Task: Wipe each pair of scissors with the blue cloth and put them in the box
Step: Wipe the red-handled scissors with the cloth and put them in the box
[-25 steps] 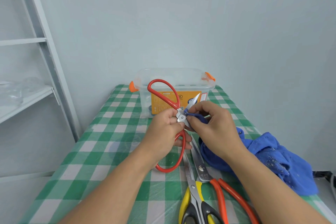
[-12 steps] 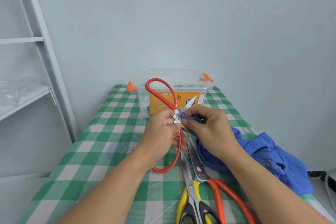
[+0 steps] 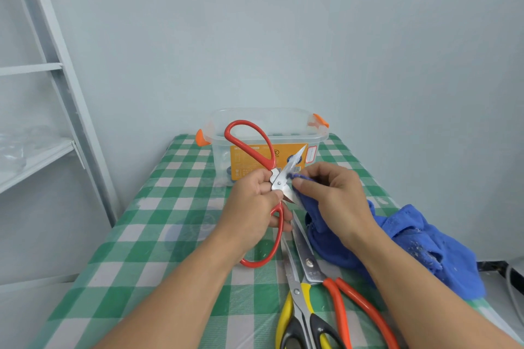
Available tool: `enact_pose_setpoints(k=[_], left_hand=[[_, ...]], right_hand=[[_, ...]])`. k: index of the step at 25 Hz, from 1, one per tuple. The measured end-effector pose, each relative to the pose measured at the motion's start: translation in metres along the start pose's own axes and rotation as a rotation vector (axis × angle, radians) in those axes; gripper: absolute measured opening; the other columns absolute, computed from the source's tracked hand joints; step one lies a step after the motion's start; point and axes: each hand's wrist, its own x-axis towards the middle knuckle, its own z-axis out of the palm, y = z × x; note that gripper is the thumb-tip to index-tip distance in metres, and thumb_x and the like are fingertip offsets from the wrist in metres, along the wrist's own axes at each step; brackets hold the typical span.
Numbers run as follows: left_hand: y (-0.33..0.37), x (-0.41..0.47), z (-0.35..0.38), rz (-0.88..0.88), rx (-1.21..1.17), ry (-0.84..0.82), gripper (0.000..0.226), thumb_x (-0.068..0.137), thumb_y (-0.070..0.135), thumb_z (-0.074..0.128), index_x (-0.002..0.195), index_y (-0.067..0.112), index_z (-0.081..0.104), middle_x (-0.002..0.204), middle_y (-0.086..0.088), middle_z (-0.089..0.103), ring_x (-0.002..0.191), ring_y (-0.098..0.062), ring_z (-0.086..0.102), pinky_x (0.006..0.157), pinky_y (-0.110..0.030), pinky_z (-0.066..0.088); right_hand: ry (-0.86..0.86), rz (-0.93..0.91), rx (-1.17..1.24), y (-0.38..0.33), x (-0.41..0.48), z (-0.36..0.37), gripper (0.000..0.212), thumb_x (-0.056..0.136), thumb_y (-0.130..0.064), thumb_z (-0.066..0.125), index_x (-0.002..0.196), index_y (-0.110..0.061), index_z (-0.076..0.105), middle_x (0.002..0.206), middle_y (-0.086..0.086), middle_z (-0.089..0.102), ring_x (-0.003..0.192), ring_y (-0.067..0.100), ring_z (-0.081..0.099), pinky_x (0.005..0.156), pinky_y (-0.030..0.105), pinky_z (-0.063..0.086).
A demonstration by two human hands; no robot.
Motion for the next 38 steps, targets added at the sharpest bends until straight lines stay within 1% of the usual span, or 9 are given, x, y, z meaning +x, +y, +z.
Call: enact_pose_setpoints(k=[4, 10, 13, 15, 18, 23, 28, 33, 38], left_hand=[[-0.002, 0.0, -0.002, -0.008, 0.016, -0.007, 0.018, 0.1, -0.007, 0.046, 0.107, 0.004, 0.059, 0.097, -0.027, 0.068, 0.061, -0.023, 0.066, 0.058, -0.044, 0.062], [-0.001, 0.001, -0.004, -0.004, 0.006, -0.022, 0.018, 0.1, -0.006, 0.046, 0.108, 0.003, 0.06, 0.097, -0.026, 0.068, 0.061, -0.022, 0.066, 0.059, -0.046, 0.061], [0.001, 0.0, -0.002, -0.002, -0.014, -0.028, 0.019, 0.1, -0.007, 0.046, 0.102, 0.007, 0.059, 0.081, -0.013, 0.067, 0.059, -0.022, 0.066, 0.059, -0.047, 0.061], [0.001, -0.001, -0.001, -0.005, -0.019, -0.025, 0.02, 0.1, -0.007, 0.046, 0.1, 0.009, 0.058, 0.071, -0.002, 0.066, 0.059, -0.022, 0.065, 0.06, -0.048, 0.061], [0.0, -0.002, 0.0, -0.002, -0.009, -0.014, 0.018, 0.1, -0.007, 0.047, 0.103, 0.004, 0.06, 0.077, -0.007, 0.066, 0.06, -0.024, 0.065, 0.061, -0.051, 0.061], [0.0, -0.002, 0.002, 0.015, -0.021, 0.001, 0.021, 0.099, -0.008, 0.046, 0.099, 0.007, 0.061, 0.072, -0.003, 0.068, 0.058, -0.021, 0.065, 0.057, -0.045, 0.061], [-0.001, -0.002, 0.002, 0.017, -0.018, -0.001, 0.02, 0.099, -0.009, 0.046, 0.101, 0.005, 0.06, 0.077, -0.009, 0.067, 0.057, -0.021, 0.065, 0.056, -0.045, 0.061], [-0.002, -0.001, 0.002, 0.011, -0.011, 0.004, 0.02, 0.099, -0.009, 0.045, 0.109, 0.001, 0.059, 0.095, -0.033, 0.065, 0.061, -0.024, 0.065, 0.058, -0.045, 0.061], [-0.001, 0.0, 0.0, 0.009, -0.01, -0.004, 0.019, 0.099, -0.008, 0.045, 0.109, 0.001, 0.059, 0.096, -0.034, 0.064, 0.061, -0.024, 0.066, 0.059, -0.046, 0.061]], right_hand=[[0.146, 0.017, 0.132, 0.0, 0.003, -0.008, 0.019, 0.091, -0.001, 0.067, 0.075, -0.011, 0.064, 0.067, 0.009, 0.064, 0.065, 0.024, 0.057, 0.065, 0.04, 0.048], [-0.001, -0.109, -0.003, -0.003, 0.0, 0.001, 0.019, 0.092, -0.001, 0.066, 0.082, -0.017, 0.07, 0.073, -0.001, 0.065, 0.07, 0.013, 0.055, 0.066, 0.027, 0.046], [-0.021, -0.142, -0.046, -0.005, -0.001, 0.002, 0.019, 0.092, 0.001, 0.064, 0.083, -0.014, 0.071, 0.073, 0.004, 0.066, 0.069, 0.01, 0.055, 0.062, 0.022, 0.046], [-0.046, -0.144, -0.096, -0.002, -0.002, 0.003, 0.019, 0.092, -0.003, 0.064, 0.083, -0.018, 0.072, 0.075, 0.005, 0.067, 0.068, 0.014, 0.057, 0.064, 0.03, 0.05], [-0.076, -0.148, -0.149, 0.005, -0.002, 0.004, 0.015, 0.088, -0.014, 0.07, 0.084, -0.027, 0.074, 0.083, -0.002, 0.072, 0.08, 0.028, 0.069, 0.077, 0.052, 0.058], [-0.016, -0.137, -0.114, 0.001, -0.005, 0.005, 0.016, 0.085, -0.005, 0.076, 0.082, -0.021, 0.077, 0.081, -0.002, 0.074, 0.079, 0.024, 0.071, 0.079, 0.052, 0.058], [-0.01, -0.097, -0.078, -0.001, -0.005, 0.005, 0.018, 0.086, -0.005, 0.074, 0.074, -0.017, 0.076, 0.073, 0.013, 0.072, 0.075, 0.038, 0.068, 0.075, 0.054, 0.059], [0.077, -0.028, -0.02, 0.001, -0.003, 0.002, 0.012, 0.09, -0.004, 0.069, 0.078, -0.003, 0.069, 0.074, 0.025, 0.065, 0.063, 0.021, 0.055, 0.064, 0.037, 0.045], [0.067, -0.144, -0.046, -0.005, -0.003, 0.003, 0.012, 0.091, -0.001, 0.067, 0.086, -0.012, 0.068, 0.078, 0.006, 0.07, 0.071, 0.02, 0.063, 0.066, 0.035, 0.052]])
